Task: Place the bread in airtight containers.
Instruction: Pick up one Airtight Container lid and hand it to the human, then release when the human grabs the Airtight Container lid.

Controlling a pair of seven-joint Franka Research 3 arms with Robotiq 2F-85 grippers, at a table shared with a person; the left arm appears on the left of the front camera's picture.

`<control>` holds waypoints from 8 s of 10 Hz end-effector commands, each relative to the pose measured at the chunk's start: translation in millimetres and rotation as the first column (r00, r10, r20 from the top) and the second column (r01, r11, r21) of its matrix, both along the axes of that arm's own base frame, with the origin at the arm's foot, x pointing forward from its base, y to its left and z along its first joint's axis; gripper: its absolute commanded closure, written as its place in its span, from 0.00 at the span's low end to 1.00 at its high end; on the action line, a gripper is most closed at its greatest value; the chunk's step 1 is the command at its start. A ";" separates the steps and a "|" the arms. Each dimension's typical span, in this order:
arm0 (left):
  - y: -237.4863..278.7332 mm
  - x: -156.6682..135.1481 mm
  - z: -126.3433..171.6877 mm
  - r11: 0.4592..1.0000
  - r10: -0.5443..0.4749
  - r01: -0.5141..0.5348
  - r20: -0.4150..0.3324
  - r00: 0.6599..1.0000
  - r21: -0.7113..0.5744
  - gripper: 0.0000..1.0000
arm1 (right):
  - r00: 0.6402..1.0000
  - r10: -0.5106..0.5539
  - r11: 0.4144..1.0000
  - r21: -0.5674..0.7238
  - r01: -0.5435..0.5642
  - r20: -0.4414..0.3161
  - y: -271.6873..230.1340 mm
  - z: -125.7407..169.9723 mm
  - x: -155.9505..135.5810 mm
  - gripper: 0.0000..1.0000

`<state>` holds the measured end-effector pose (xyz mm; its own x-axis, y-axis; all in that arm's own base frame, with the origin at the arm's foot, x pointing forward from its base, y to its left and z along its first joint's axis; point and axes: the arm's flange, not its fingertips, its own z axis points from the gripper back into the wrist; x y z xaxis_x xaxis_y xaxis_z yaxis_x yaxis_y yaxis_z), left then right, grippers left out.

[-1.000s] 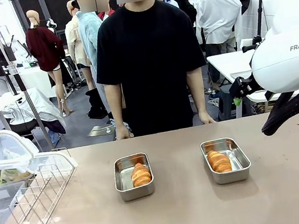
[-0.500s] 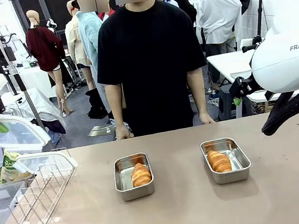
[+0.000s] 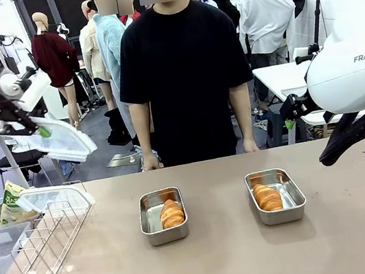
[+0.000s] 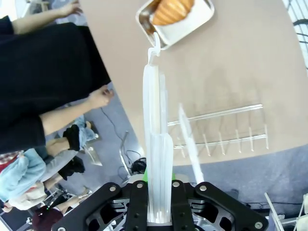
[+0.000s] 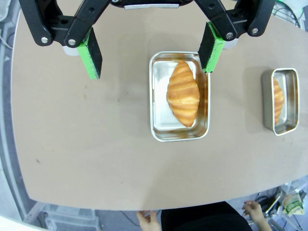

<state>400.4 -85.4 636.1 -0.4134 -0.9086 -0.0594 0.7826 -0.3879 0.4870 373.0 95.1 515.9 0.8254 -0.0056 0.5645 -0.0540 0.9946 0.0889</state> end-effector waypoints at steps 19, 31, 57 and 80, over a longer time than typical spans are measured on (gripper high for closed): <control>-182.1 67.6 -5.6 0.948 -0.290 0.309 0.185 0.939 -0.079 1.00 | 1.000 -0.001 1.000 0.002 0.001 0.002 0.5 -0.3 0.5 0.00; -182.1 67.6 -5.6 0.948 -0.290 0.309 0.185 0.939 -0.079 1.00 | 1.000 -0.001 1.000 0.002 0.001 0.002 0.5 -0.3 0.5 0.00; -182.1 67.6 -5.6 0.948 -0.290 0.309 0.185 0.939 -0.079 1.00 | 1.000 -0.001 1.000 0.002 0.001 0.002 0.5 -0.3 0.5 0.00; -180.1 67.9 -1.2 0.923 -0.360 0.380 0.209 0.909 -0.066 0.00 | 1.000 -0.001 1.000 0.002 0.001 0.002 0.5 -0.3 0.5 0.00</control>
<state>468.1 -272.3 632.0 -0.6815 -0.7250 -0.0997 0.5033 -0.5633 0.6552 372.9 95.3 515.9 0.8254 -0.0052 0.5645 -0.0544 0.9946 0.0887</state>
